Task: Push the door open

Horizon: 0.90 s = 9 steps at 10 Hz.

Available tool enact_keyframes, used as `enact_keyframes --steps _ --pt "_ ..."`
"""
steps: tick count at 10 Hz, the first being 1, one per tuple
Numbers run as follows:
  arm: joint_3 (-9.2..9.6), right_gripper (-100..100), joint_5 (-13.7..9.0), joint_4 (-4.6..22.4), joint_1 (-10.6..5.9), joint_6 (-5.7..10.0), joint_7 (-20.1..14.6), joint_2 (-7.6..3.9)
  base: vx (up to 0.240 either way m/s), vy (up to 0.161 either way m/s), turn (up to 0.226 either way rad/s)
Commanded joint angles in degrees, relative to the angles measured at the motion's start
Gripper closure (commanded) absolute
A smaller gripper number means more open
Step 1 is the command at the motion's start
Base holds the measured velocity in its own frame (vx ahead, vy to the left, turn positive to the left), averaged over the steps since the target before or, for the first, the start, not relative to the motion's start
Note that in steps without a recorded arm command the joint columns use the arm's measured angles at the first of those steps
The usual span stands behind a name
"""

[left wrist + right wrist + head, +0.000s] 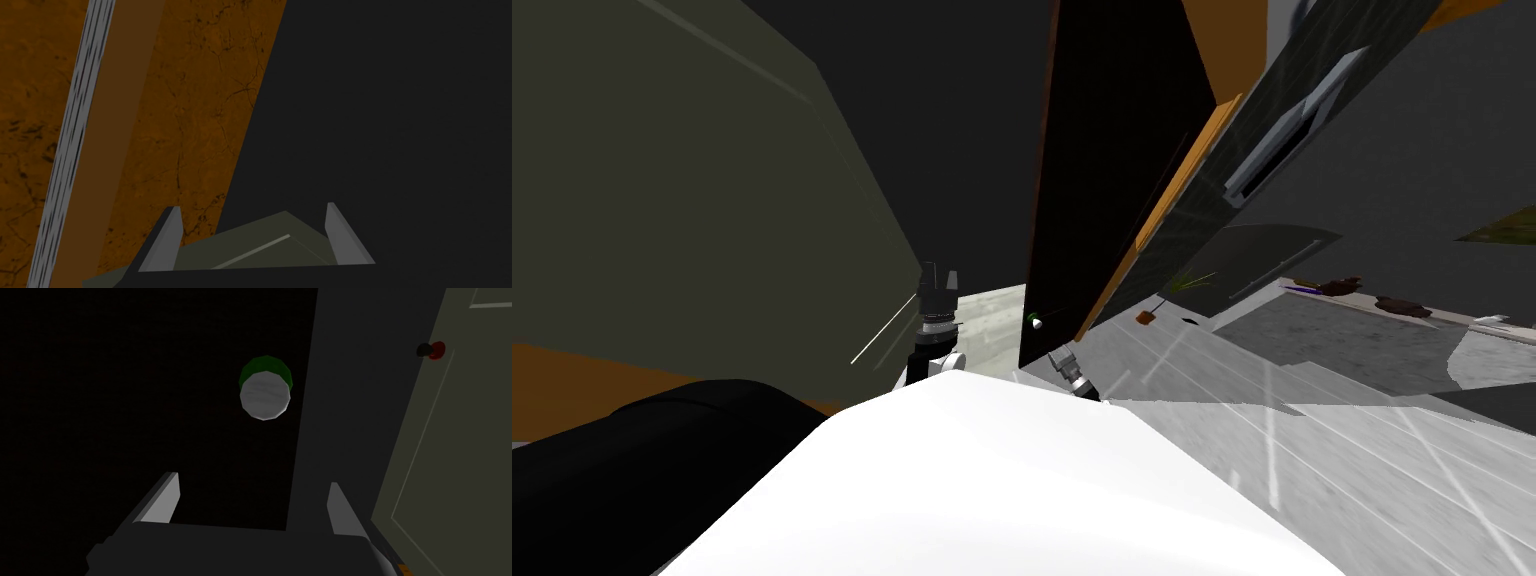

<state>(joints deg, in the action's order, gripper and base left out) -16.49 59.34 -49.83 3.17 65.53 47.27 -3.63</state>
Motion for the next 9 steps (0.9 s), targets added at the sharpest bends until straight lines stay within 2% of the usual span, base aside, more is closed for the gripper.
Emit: enact_keyframes --steps 1,5,9 --pt "-0.11 -100 1.0 0.7 -0.16 0.35 0.5 0.3 0.153 0.087 -0.02" --pt "0.15 -100 0.4 0.7 -0.78 -1.15 0.7 0.1 0.135 0.081 0.028" --pt "0.36 -100 0.0 1.2 -1.62 -2.69 1.3 1.15 0.164 0.131 0.037"
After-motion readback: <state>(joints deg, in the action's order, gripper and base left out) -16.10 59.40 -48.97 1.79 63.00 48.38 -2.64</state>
